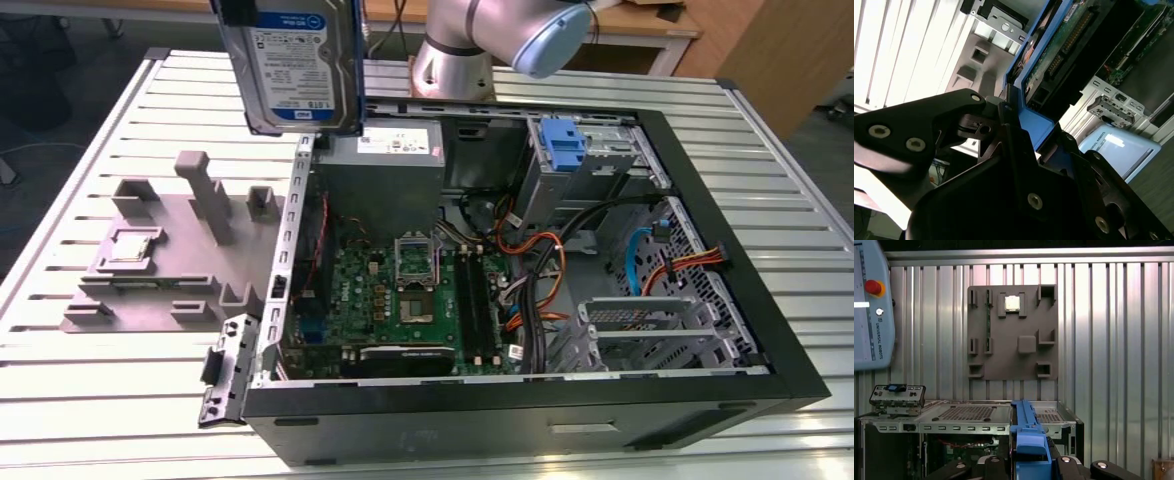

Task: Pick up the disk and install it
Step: 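Reach for the disk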

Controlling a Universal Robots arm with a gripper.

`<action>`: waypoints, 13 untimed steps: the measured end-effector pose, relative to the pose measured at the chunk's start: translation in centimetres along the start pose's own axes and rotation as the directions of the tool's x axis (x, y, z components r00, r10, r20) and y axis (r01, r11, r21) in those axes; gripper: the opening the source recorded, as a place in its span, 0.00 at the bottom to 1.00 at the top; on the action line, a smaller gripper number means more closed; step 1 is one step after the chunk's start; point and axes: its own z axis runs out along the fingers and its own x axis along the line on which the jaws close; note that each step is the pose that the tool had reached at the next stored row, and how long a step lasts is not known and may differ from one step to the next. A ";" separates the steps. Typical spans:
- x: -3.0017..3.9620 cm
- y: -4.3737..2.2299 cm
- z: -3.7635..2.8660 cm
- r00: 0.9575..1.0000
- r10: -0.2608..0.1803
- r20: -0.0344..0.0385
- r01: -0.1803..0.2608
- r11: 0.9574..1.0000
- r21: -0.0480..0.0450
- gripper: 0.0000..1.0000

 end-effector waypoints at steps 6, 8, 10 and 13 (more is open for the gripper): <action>0.07 -0.45 0.00 1.000 0.000 0.000 0.000 1.000 0.000 0.37; 0.20 -0.47 0.01 1.000 0.000 0.000 0.000 1.000 0.000 0.37; 0.41 -0.48 0.02 1.000 0.000 0.000 0.000 1.000 0.000 0.37; 0.62 -0.56 0.04 1.000 0.002 0.000 -0.002 1.000 0.000 0.37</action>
